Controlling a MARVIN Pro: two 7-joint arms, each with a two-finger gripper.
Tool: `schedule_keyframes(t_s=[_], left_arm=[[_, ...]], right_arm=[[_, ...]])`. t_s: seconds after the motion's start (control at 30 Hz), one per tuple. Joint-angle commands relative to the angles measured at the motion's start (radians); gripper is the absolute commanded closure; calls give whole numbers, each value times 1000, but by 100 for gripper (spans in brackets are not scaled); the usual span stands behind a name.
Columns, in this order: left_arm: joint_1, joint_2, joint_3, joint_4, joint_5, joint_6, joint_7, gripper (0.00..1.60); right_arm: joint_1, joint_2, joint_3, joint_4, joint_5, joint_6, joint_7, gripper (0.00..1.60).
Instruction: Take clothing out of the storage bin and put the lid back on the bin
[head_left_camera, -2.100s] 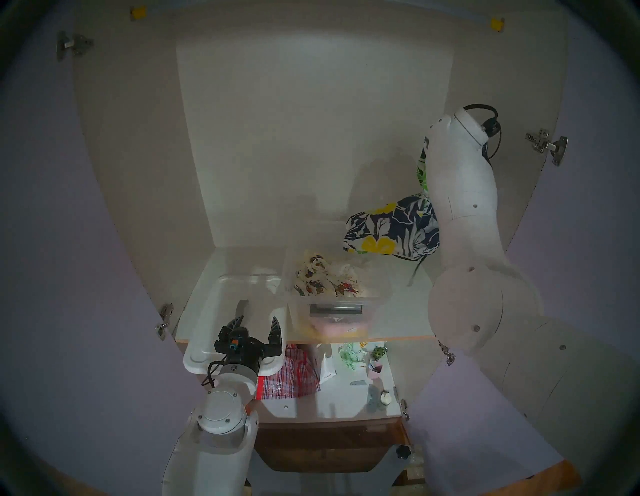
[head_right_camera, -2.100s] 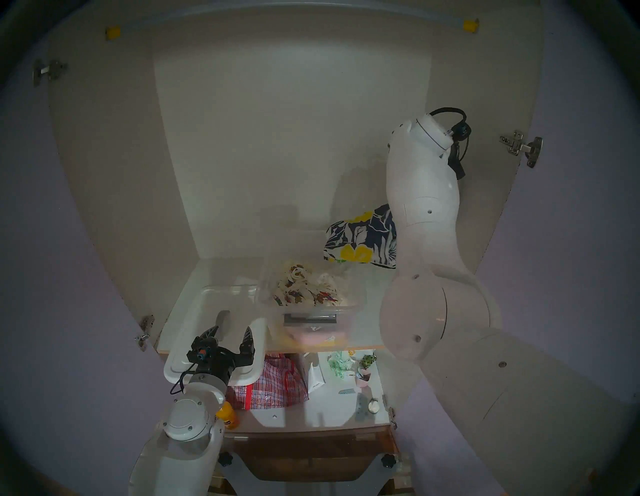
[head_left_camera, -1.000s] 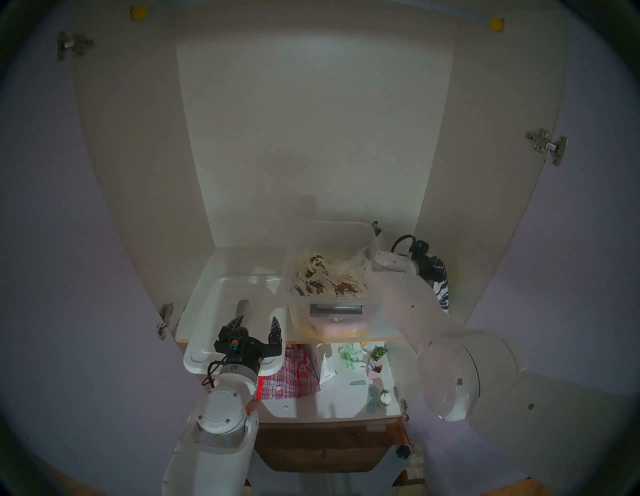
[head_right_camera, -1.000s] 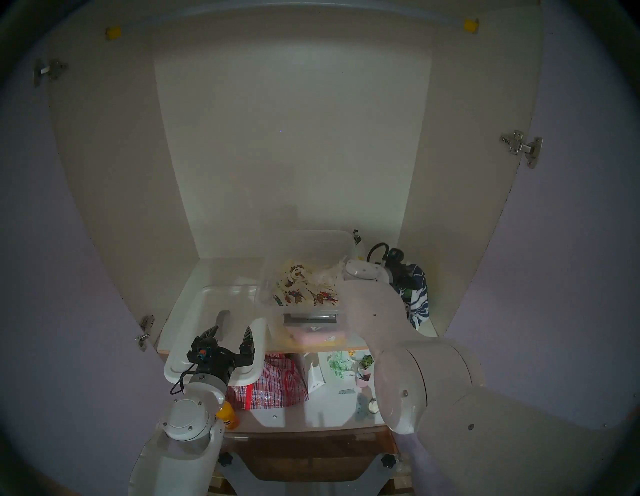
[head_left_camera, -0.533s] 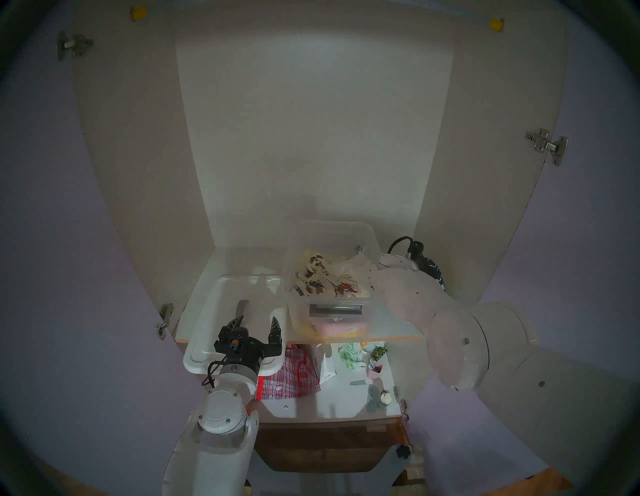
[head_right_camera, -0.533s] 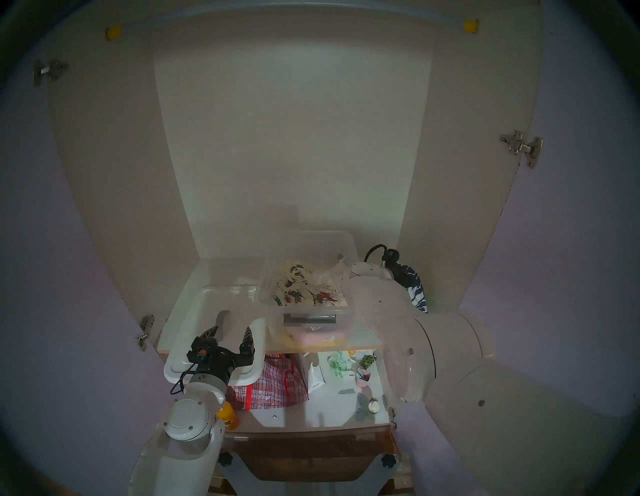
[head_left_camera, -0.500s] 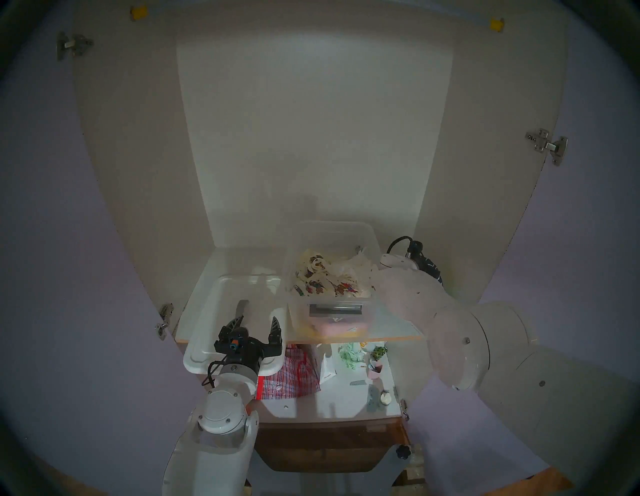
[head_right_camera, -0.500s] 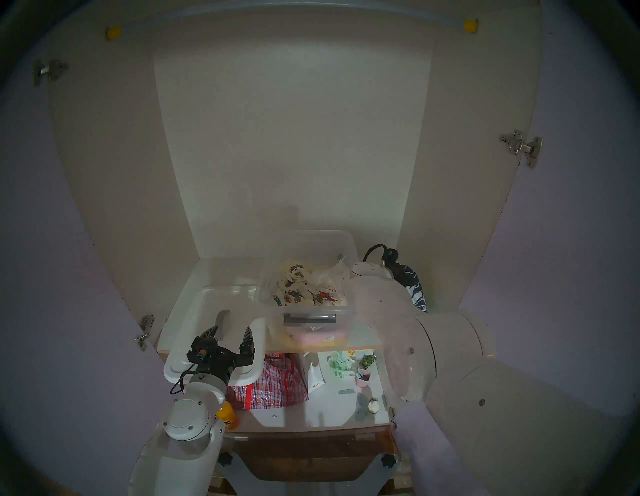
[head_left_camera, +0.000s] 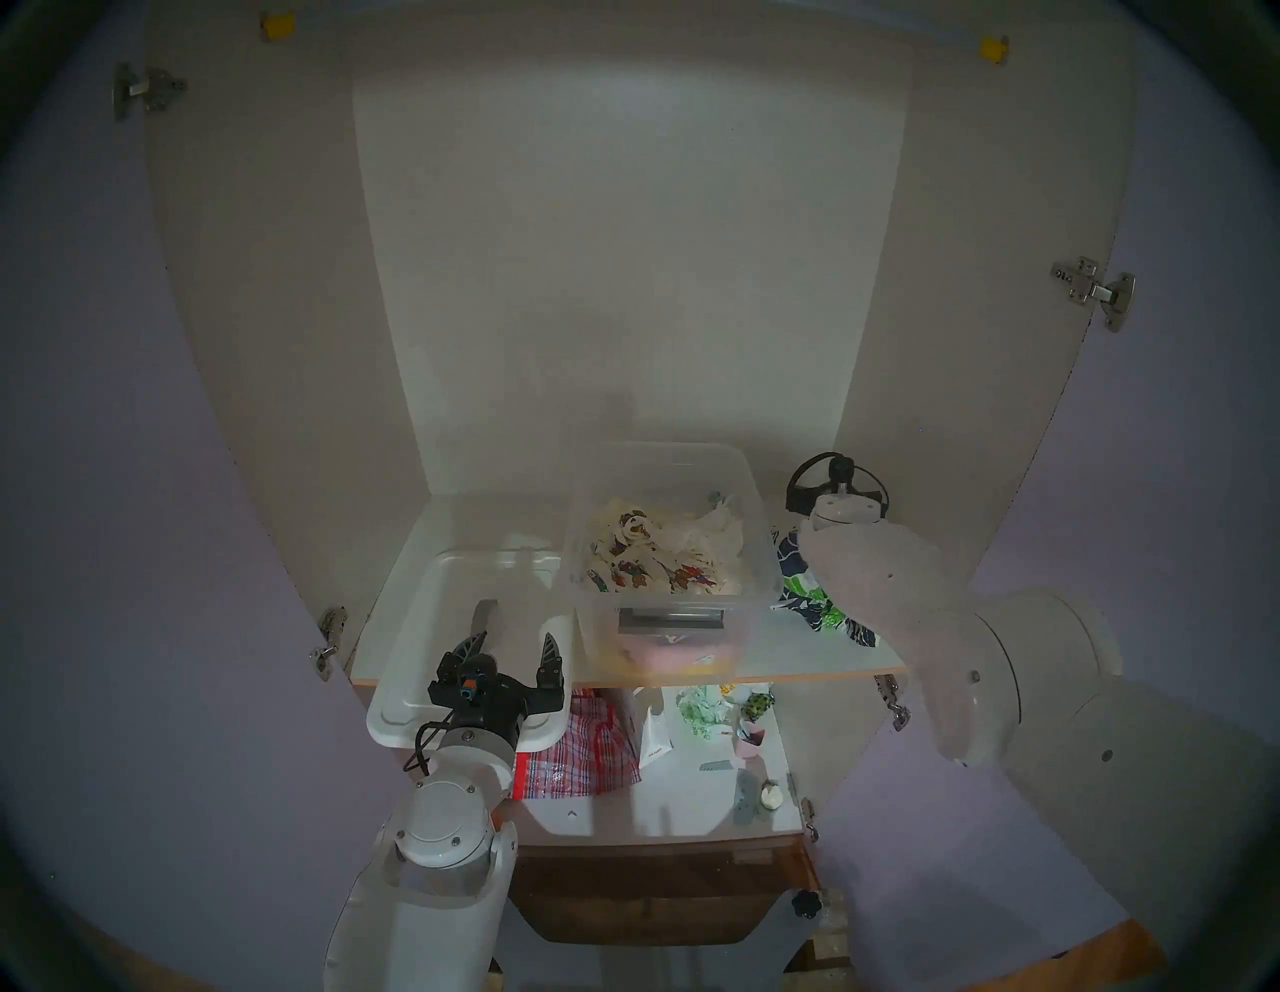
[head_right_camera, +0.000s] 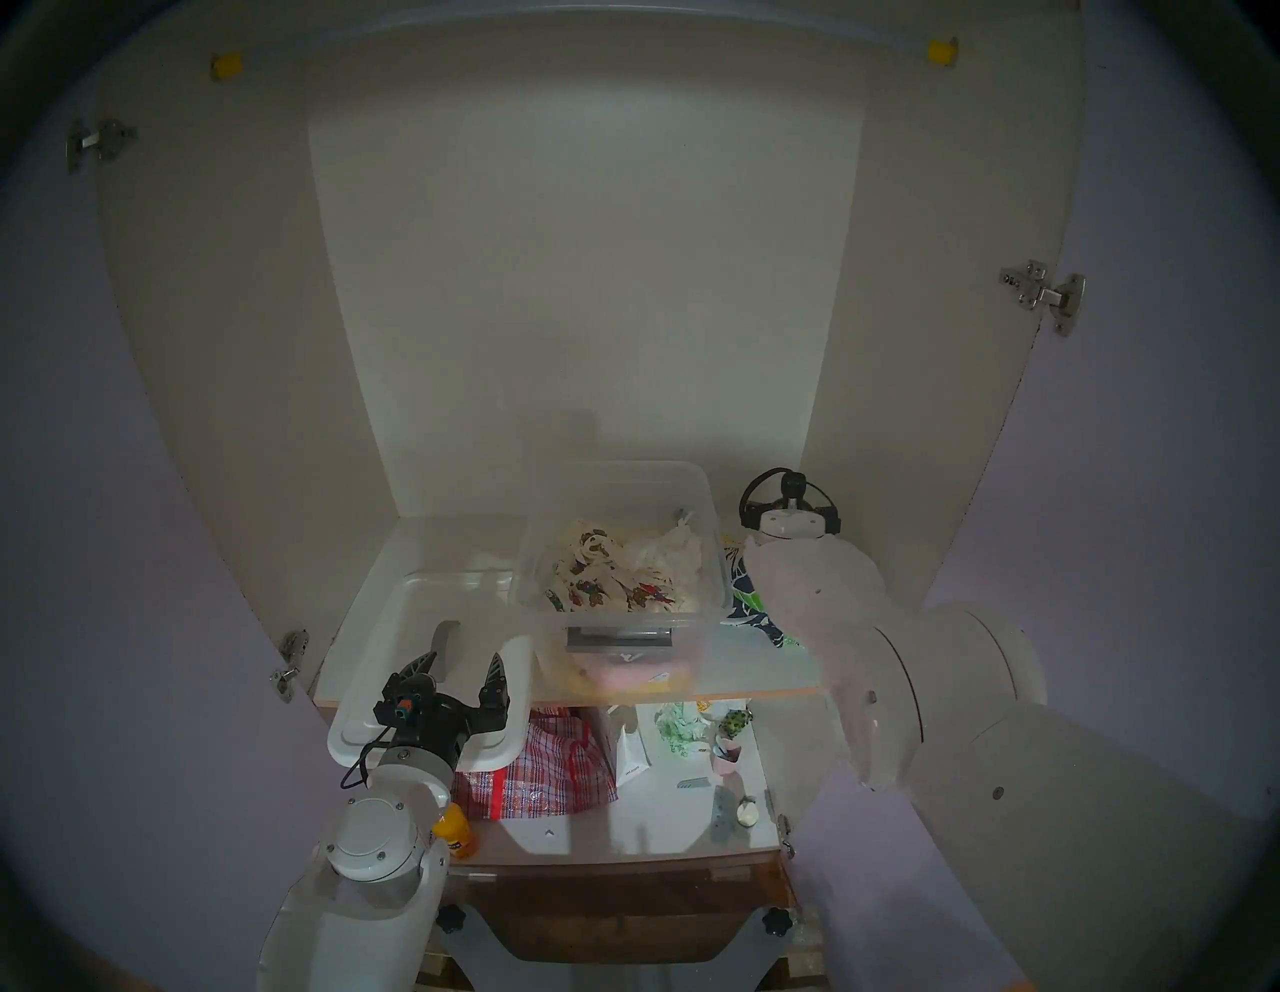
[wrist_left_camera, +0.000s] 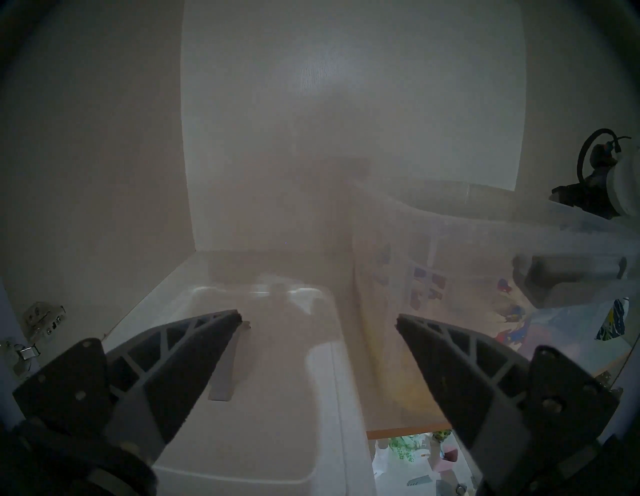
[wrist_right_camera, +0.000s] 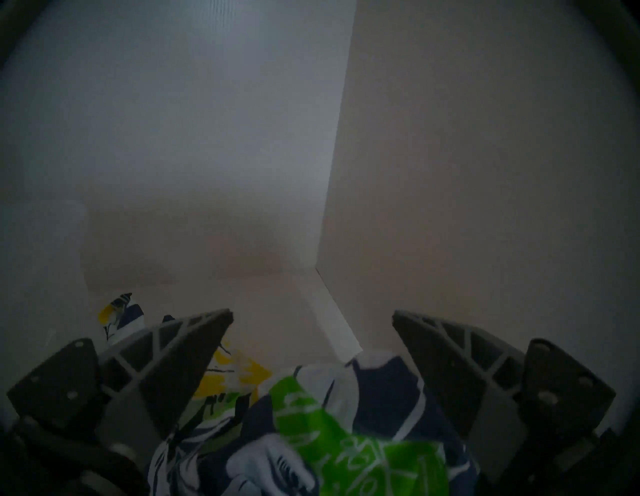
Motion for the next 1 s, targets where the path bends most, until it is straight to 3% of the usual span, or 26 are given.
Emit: schedule_keyframes(t_s=[0.0,0.13,0.23,0.37,0.53,0.83,0.97], left_arm=[[-12,0,0,-23,-1,-10,-2,0],[-13,1,1,-21,-1,-10,0,0],[-13,1,2,-22,-1,-10,1,0],[-13,2,2,-23,-1,-11,1,0],[-18,8,-26,8,-19,23,5,0],[-109,52,-88,141,-34,31,-25,0],[-168,86,-87,220,-48,24,-60,0]], right_arm=[[-25,27,-16,-87,-2,-67,121,0],[-76,57,-21,-163,1,-114,234,0],[-113,69,10,-225,27,-146,264,0],[-157,82,64,-297,66,-133,343,0],[-261,90,130,-463,82,-98,417,0],[-427,85,192,-752,84,35,408,0],[-505,122,176,-871,66,-24,456,0]])
